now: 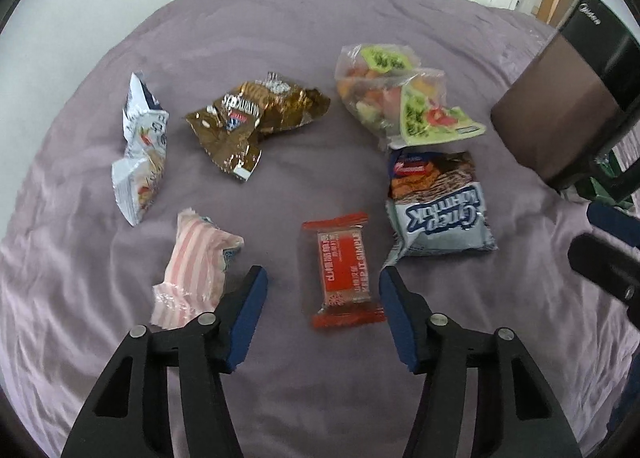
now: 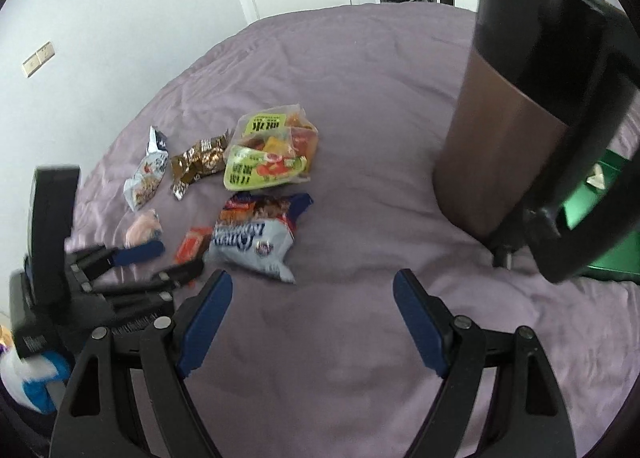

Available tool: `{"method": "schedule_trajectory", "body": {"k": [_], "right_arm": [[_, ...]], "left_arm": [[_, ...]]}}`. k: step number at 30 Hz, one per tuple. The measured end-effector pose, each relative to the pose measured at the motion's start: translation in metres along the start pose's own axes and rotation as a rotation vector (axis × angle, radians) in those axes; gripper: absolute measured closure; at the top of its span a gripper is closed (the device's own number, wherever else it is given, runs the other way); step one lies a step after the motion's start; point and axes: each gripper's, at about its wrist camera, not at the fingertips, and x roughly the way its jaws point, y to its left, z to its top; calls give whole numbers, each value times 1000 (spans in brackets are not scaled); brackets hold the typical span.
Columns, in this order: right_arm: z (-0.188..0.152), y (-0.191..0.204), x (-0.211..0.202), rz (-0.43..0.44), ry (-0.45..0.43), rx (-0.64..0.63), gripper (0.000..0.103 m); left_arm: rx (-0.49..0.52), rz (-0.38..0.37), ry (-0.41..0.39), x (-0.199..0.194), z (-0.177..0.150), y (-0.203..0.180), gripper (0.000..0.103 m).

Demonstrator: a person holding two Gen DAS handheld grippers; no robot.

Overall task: Organize snacks
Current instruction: 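Grasp the red bar with the left tool while the right tool grasps the blue-white chips bag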

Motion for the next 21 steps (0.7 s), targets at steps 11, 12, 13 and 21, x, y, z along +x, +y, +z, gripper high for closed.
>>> {"method": "schedule_trajectory", "body": {"k": [11,12,13,21], "right_arm": [[22,28,55,-4,64,31,30],[23,30,61,-7,72,44,30],[23,31,65,-7,78,53,30],[27,46,101,-25,122,98,30]], "left_arm": [[-27,-45,-4,5,3,13,57],[-25,-47,-5,6,5,12,57],[-23,-48,-6,6,5,12,57],[-19,-64,-10,11,6,13,75]]}}
